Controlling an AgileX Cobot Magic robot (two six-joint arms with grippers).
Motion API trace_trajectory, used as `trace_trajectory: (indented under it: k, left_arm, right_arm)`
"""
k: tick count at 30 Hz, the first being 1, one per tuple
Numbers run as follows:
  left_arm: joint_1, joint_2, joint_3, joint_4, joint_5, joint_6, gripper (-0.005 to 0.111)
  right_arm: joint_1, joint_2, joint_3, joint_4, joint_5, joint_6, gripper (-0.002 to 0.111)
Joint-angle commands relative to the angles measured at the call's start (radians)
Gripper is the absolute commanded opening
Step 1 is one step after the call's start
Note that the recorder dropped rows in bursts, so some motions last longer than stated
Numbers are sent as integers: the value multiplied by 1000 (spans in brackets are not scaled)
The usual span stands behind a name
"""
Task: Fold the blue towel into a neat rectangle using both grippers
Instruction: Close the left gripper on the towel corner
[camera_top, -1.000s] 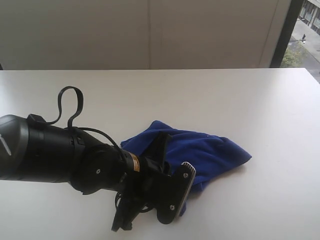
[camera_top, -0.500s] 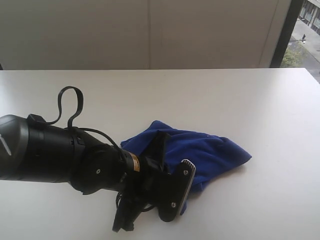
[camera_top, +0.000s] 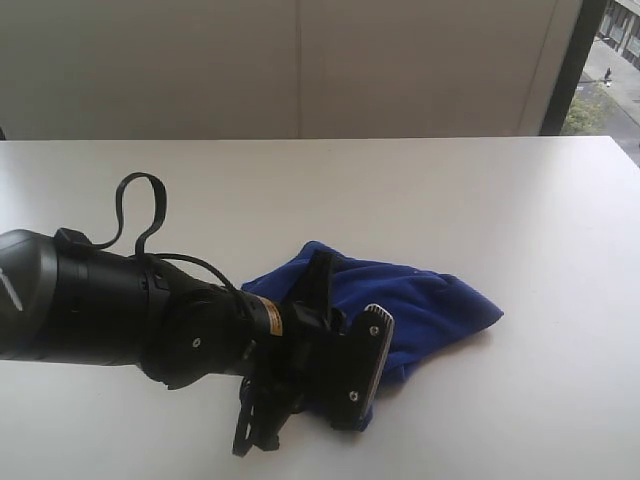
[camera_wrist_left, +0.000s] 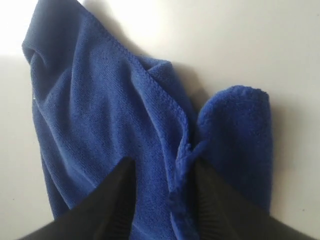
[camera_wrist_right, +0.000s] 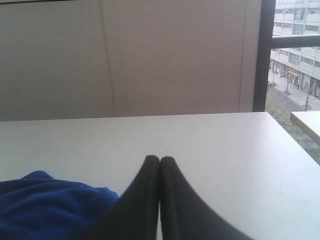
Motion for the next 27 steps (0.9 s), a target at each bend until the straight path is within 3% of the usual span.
trace_trajectory:
  k: [1,16,25,27]
  left_arm:
    - [2,-11,6,-13,-4,-22,43]
    - [2,36,6,-13,46,-32,42]
    - [2,36,6,-13,-12,-32,2]
    - [2,29,6,-13,-17,-32,0]
  right_arm:
    - [2,-4,2,-1,-9,4,0]
    - [2,-4,2,-1,-9,4,0]
    - [2,-4,2,-1,-9,4,0]
    - [2,-4,2,-1,-9,4,0]
